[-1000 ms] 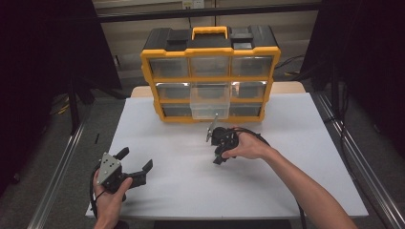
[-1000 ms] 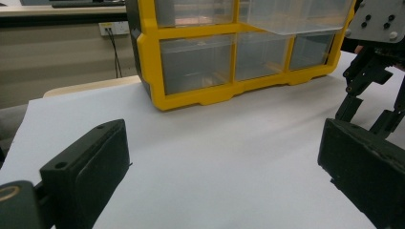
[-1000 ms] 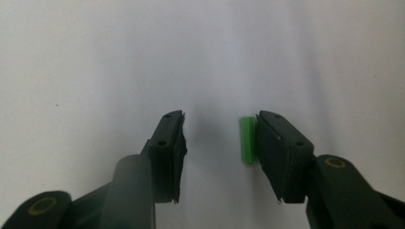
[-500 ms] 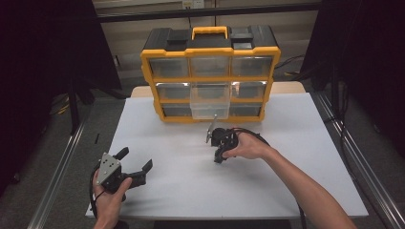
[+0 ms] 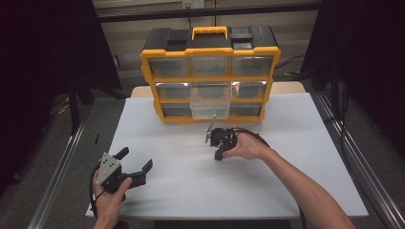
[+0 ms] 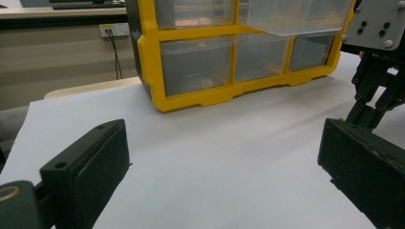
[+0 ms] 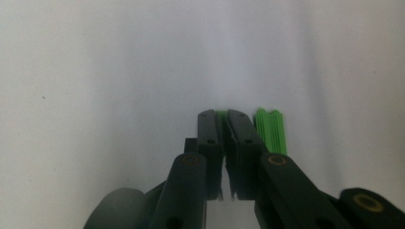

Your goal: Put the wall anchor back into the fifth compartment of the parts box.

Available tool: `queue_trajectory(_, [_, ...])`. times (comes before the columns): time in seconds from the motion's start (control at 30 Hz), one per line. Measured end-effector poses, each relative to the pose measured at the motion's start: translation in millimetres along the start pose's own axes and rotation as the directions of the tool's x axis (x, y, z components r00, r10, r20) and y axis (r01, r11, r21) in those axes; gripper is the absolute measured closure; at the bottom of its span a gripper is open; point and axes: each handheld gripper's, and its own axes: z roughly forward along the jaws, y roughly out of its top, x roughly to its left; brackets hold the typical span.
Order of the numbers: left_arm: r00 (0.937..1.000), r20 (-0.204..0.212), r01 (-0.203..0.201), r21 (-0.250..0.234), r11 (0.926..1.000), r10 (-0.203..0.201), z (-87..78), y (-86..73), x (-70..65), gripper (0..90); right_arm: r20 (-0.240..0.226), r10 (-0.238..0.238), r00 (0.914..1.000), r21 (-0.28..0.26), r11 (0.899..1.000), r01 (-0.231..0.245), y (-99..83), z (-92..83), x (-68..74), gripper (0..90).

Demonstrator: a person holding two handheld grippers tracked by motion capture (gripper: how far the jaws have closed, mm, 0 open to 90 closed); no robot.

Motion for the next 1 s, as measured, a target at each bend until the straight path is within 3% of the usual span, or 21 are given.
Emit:
queue_trajectory(0.1, [1.0,-0.002,0.004,-0.001,1.0,-0.004,0.3,0.0,-0.2,3.6,-0.004,-0.021,0.9998,-0.01,1.0,0.021,-0.4,-1.2,-1.9,85.3])
queue_trajectory(0.17, [0.9999,-0.003,0.012,-0.005,0.9999,-0.012,0.5,-0.4,-0.2,3.6,-0.016,0.021,0.9997,-0.012,1.0,-0.021,-0.7,-5.1,0.3,85.3])
queue_trajectory(0.3, [0.9998,-0.007,0.018,-0.007,0.9998,-0.018,0.5,-0.4,-0.3,3.6,-0.033,0.005,0.9995,-0.056,0.998,-0.007,-2.3,-15.6,0.4,85.3])
queue_trajectory(0.37, [1.0,-0.007,0.003,-0.004,1.0,-0.003,0.1,-0.2,0.5,3.6,-0.037,0.029,0.9989,-0.078,0.996,-0.032,-4.8,-25.3,3.4,85.4])
queue_trajectory(0.53, [0.9999,-0.014,0.0,-0.003,1.0,0.0,-0.4,0.1,0.4,3.6,-0.042,0.029,0.9987,-0.123,0.992,-0.034,-7.0,-39.2,5.7,85.4])
queue_trajectory(0.63, [0.9999,-0.007,0.009,-0.009,0.9999,-0.009,-0.3,-0.3,0.7,3.6,-0.037,0.018,0.9991,-0.163,0.986,-0.024,-8.8,-49.0,7.9,85.4])
queue_trajectory(0.67, [0.9997,-0.018,0.014,-0.011,0.9998,-0.015,-0.1,-0.1,-0.3,3.6,-0.03,-0.002,0.9996,-0.2,0.98,-0.004,-10.2,-55.1,8.6,85.6])
queue_trajectory(0.8, [1.0,-0.009,0.004,-0.009,1.0,-0.004,-0.1,0.1,0.3,3.6,-0.016,0.007,0.9999,-0.239,0.971,-0.011,-11.9,-66.6,10.7,85.6])
queue_trajectory(0.83, [0.9998,-0.012,0.018,-0.016,0.9997,-0.018,0.2,0.0,-0.4,3.6,-0.01,0.003,0.9999,-0.272,0.962,-0.005,-13.1,-76.4,11.4,85.5])
queue_trajectory(1.0, [0.9997,-0.024,0.002,-0.013,0.9999,-0.002,-0.5,0.3,1.2,3.6,0.004,-0.012,0.9999,-0.311,0.95,0.013,-13.5,-94.2,13.1,85.6])
